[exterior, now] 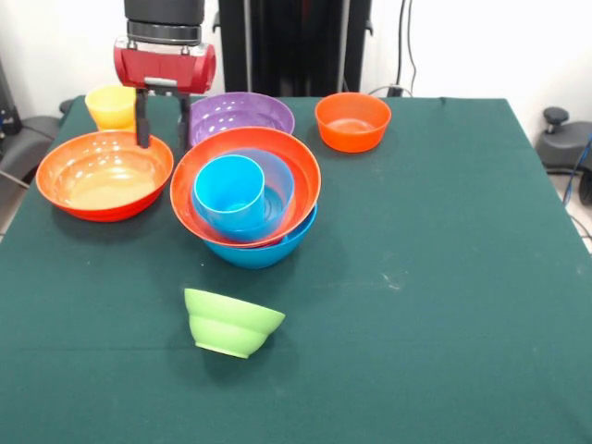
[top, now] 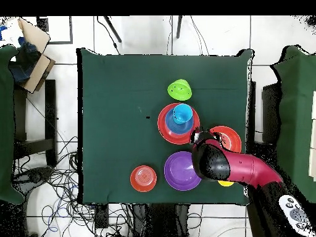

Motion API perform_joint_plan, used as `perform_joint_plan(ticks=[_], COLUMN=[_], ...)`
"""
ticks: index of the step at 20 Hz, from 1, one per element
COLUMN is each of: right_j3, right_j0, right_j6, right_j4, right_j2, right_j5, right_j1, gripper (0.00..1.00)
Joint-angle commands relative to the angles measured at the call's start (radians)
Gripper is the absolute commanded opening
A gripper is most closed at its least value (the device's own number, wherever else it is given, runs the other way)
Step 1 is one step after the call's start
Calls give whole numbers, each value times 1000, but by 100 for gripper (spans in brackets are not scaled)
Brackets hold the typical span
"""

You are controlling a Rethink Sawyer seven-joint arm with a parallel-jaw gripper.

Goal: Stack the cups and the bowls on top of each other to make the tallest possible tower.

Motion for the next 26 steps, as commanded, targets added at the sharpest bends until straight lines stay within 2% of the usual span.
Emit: perform_joint_plan(ticks=[1, 6, 12, 20, 21, 24, 26], right_j3=[-43, -75, -103, -117, -113, -101, -99], right_j0=[-50, -58, -149, -267, -286, -298, -303], right_j6=[-196, -212, -280, -322, -308, -309, -267], right_j4=[15, -3, -69, -192, -218, -234, -260], right_j2=[101, 114, 175, 245, 264, 269, 276], right_j5=[441, 455, 485, 420, 423, 420, 376], right_j1=[-11, -15, -5, 89, 94, 97, 123], gripper=[0, 0, 0, 0, 100, 100, 100])
